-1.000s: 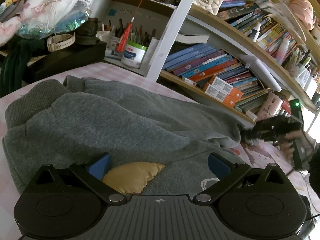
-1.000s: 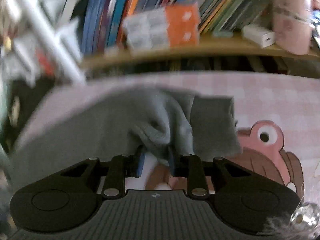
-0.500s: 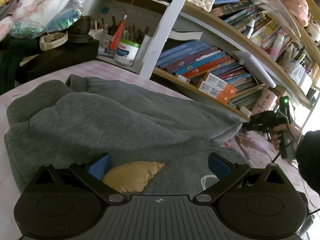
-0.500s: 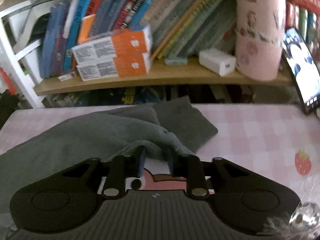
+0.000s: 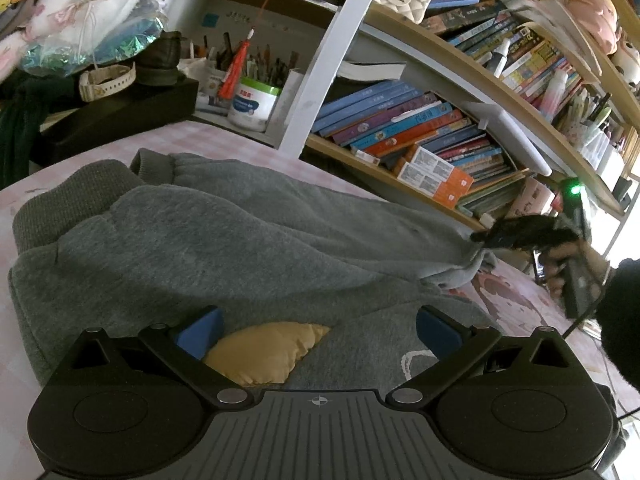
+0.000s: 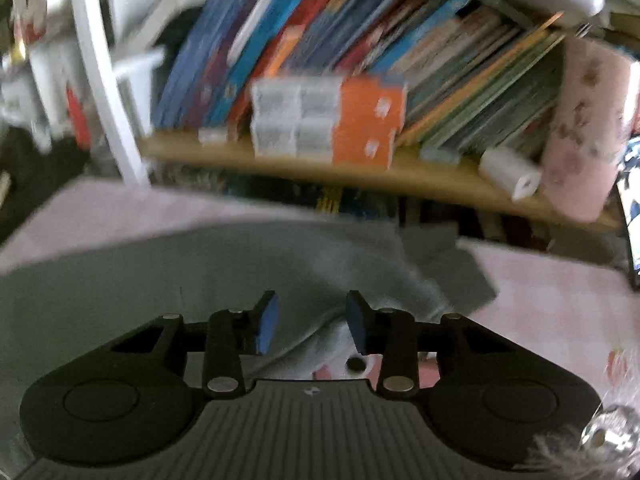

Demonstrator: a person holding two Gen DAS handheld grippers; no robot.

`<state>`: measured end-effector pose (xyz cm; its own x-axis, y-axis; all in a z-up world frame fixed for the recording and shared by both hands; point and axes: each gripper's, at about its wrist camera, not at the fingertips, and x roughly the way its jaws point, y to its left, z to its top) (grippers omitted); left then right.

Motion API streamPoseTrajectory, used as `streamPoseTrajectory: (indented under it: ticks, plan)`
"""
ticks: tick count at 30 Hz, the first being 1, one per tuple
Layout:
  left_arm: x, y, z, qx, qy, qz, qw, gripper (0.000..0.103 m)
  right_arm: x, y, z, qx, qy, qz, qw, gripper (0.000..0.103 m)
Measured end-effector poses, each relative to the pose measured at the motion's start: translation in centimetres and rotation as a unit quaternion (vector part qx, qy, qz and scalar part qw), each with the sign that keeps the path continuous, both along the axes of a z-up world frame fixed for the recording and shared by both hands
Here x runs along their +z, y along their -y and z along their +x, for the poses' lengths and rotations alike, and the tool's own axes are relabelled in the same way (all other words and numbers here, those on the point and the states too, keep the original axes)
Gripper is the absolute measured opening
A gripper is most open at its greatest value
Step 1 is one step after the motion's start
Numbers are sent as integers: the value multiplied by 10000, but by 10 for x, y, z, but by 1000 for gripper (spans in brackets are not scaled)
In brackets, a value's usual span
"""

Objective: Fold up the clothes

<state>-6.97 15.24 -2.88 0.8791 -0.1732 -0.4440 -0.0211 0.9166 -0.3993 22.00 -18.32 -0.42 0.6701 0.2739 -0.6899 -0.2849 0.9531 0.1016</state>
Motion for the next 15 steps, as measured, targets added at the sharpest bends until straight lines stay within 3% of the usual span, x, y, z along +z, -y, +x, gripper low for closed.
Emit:
streamPoseTrajectory:
  ticks: [1, 4, 6, 7, 10, 12, 15]
  plan:
    - [0, 0, 0, 0, -1, 3, 10000, 103, -6, -6, 0, 51, -87, -94, 9999, 34]
    - [0, 0, 0, -1, 0, -1, 10000, 103, -14, -20, -14, 563, -302, -139, 9979, 45]
    - [0, 0, 0, 0, -1, 2, 10000, 103, -7, -20, -21, 986, -539, 184, 9935, 56]
    - [0, 0, 0, 0, -2, 2, 10000, 103, -4, -17, -22, 1133, -655, 421, 9905, 56]
    - [0, 0, 0, 0, 0, 1, 10000, 103, 14, 0, -22, 833, -243, 525, 9948, 53]
    - [0, 0, 1, 1, -2, 6, 10000, 103, 24, 14, -13, 228, 212, 295, 9991, 47]
    - [0, 0, 0, 0, -5, 15, 10000, 103, 18, 31, 7, -432, 179, 107, 9988, 31]
